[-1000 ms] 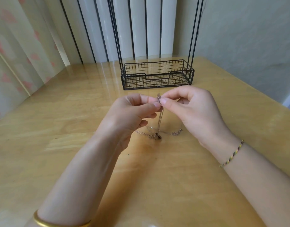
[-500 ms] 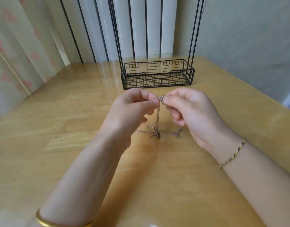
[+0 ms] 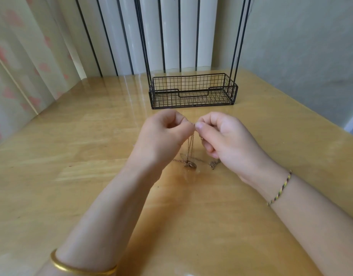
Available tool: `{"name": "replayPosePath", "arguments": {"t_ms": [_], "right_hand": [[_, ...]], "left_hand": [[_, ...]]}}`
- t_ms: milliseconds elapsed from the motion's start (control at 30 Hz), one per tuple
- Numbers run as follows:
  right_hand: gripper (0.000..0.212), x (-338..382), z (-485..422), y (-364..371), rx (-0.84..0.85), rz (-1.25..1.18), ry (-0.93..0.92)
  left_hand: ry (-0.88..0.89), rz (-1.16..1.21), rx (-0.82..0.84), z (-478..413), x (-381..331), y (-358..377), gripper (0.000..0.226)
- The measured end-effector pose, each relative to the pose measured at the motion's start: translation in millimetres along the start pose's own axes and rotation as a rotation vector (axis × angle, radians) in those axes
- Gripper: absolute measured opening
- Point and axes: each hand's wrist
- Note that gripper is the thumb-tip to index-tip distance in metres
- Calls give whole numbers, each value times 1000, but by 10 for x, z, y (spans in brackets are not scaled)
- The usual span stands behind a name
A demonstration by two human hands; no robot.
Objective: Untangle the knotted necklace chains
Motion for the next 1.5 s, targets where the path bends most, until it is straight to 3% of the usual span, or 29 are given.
{"name": "replayPosePath", "arguments": {"t_ms": [67, 200, 300, 533, 700, 900, 1133, 1267, 1367, 1500], "right_hand": [[21, -3, -10, 8, 30, 57, -21], [25, -2, -29, 21, 46, 116, -46], [25, 6, -26, 1, 8, 86, -74], [19, 22, -7, -16, -67, -213, -29], [19, 6, -10, -17, -66, -209, -25], [21, -18, -30, 5, 9, -24, -88], [21, 32, -17, 4, -94, 274, -248], [8, 15, -29, -21, -148, 368, -287], [7, 0, -31, -39, -120, 150, -202], [9, -35, -39, -49, -87, -82, -126]], "left_hand": [[-70, 145, -7, -20, 7, -21, 6], [-178, 344, 70, -40, 12, -27, 25], [-219, 468, 146, -27, -12, -10, 27], [-44, 64, 130, -19, 32, 21, 15], [136, -96, 37, 19, -1, 57, 11], [-65, 273, 46, -29, 9, 2, 2], [-235, 554, 201, -32, -7, 12, 22], [-176, 389, 180, -36, 14, 3, 24], [-65, 124, 138, -25, 16, -1, 8], [77, -20, 95, 6, 22, 29, 15]]}}
Point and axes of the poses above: each hand's wrist, its own z-axis away from the middle knuckle, its own y-axis out of the palm, x = y × z, and after that the axes turned 11 degrees about x, right-handed
